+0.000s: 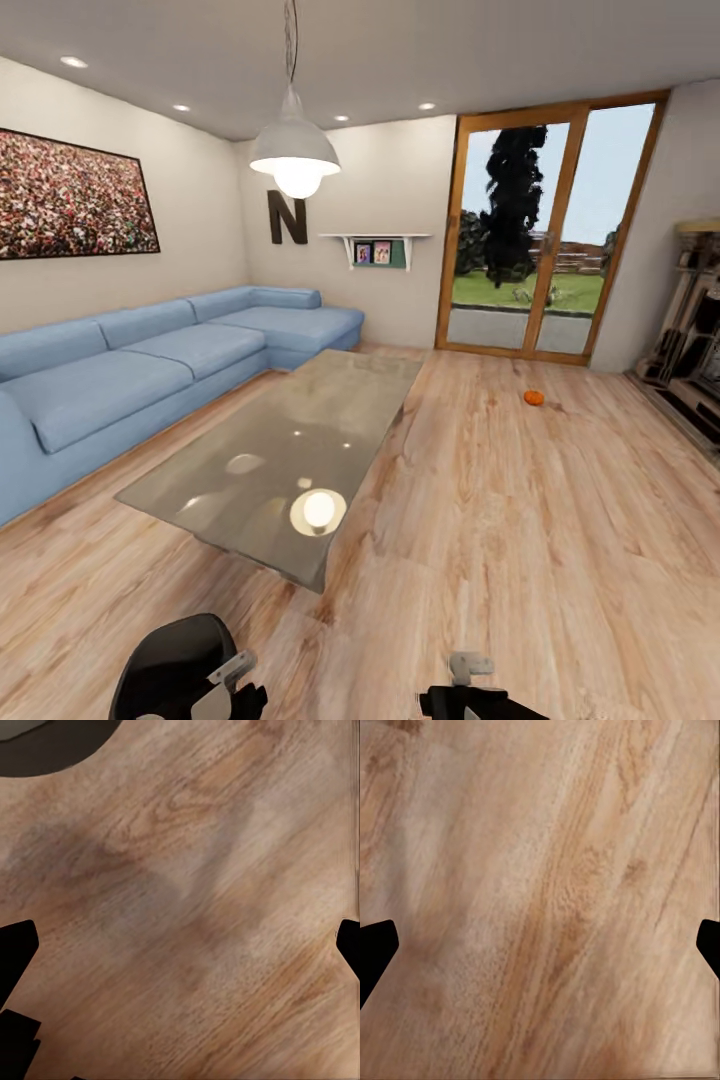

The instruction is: Place each of the two pumpkins and all three candles from the living room inside a cabinet in the living room (use any cabinet), then make sure every cabinet is closed, and position the cauldron so it is next to a table in the living room.

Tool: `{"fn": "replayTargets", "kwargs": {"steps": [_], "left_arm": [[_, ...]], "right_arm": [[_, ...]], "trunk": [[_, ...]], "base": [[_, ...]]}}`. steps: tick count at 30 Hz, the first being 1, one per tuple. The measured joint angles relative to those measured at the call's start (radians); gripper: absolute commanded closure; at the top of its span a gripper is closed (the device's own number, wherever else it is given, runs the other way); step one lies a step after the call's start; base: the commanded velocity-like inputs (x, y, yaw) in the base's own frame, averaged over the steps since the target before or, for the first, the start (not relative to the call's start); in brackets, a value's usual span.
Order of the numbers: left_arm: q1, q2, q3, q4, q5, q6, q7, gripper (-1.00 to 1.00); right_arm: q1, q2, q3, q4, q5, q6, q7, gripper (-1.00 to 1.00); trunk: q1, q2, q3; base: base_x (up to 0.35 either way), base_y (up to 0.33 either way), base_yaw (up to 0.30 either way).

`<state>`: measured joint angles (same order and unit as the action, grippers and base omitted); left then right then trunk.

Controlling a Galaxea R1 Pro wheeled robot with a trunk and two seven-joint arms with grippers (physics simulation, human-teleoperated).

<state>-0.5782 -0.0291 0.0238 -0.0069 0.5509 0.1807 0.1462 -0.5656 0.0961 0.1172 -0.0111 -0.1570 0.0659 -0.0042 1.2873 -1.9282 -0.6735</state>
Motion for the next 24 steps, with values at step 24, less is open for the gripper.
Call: {"fn": "replayTargets", "kwargs": {"steps": [24], "left_arm": [[0.0, 0.0, 0.0, 0.0, 0.0, 0.0, 0.0, -1.0]], "right_arm": [[0.0, -0.005, 0.0, 0.0, -0.002, -0.001, 0.0, -1.0]], "trunk": [[0.0, 0.0, 0.0]], "base": [[0.0, 0.0, -0.274]]}}
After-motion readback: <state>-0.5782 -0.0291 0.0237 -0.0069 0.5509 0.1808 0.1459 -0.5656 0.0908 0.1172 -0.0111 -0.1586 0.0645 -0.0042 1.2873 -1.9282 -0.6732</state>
